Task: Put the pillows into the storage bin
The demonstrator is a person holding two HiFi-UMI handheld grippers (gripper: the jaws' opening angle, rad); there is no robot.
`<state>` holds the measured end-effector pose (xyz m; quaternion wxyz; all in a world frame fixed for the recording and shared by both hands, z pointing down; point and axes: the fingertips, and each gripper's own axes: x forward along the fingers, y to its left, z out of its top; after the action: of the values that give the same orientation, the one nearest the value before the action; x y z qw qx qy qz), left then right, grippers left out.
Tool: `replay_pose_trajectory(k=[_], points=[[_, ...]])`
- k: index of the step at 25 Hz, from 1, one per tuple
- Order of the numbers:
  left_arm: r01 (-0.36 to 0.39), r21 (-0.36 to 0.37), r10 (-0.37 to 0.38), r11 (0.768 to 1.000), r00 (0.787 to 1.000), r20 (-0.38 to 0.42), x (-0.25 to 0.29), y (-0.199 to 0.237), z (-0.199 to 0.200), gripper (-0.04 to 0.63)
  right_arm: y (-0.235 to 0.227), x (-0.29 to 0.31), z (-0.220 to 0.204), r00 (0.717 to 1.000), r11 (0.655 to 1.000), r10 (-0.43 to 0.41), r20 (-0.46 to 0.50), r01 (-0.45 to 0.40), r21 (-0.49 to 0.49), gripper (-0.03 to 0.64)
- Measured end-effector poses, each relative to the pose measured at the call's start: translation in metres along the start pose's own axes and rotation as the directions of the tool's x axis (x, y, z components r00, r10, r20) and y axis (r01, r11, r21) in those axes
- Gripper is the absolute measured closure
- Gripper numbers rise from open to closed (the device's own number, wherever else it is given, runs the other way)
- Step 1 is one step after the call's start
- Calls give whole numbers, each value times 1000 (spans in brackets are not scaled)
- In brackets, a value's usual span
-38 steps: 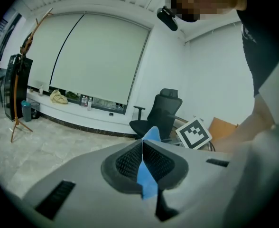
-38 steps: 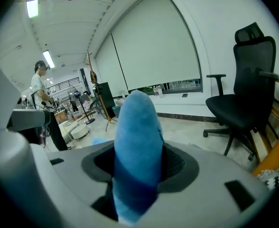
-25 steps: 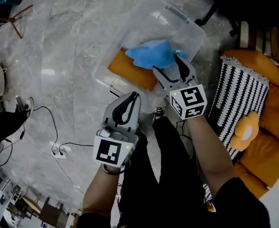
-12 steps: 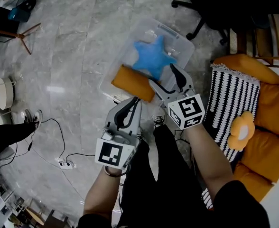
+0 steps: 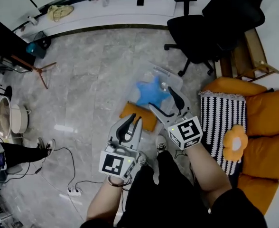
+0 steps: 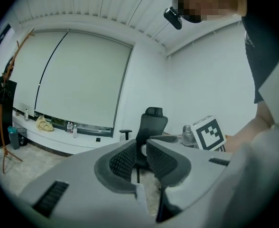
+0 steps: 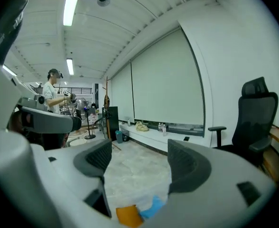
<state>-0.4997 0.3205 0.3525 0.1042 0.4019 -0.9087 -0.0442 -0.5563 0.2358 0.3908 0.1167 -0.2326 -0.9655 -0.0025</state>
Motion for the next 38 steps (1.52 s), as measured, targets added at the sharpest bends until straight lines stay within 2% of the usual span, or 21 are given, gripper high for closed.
replay_pose_trajectory(k=[8,12,16,18,25,30,35,38], points=[[45,78,-50,996,997,57,-51,-28,69,515,34,-63,97,992,995,-36,122,47,-86,235],[59,125,-72,990,992,101,-64,-34,97,511,45,-81,127,985,992,-50,167,69,-109,233],[57,152,-71,987,994,88,-77,-33,116,509,54,-93,148,977,987,-62,203,90,-134,233],[59,153,-76,986,991,106,-79,-35,119,508,53,-97,152,975,985,-74,208,104,-135,233],[85,153,-98,985,992,76,-92,-32,127,508,63,-106,164,971,981,-117,209,145,-126,232],[169,131,-184,977,977,111,-90,-43,111,505,60,-127,143,963,972,-199,180,217,-89,232],[290,120,-297,949,954,43,-64,-85,89,502,30,-173,114,936,942,-325,138,333,-42,230],[367,129,-367,921,930,-24,-46,-129,78,502,5,-219,99,907,914,-400,129,405,-14,230]])
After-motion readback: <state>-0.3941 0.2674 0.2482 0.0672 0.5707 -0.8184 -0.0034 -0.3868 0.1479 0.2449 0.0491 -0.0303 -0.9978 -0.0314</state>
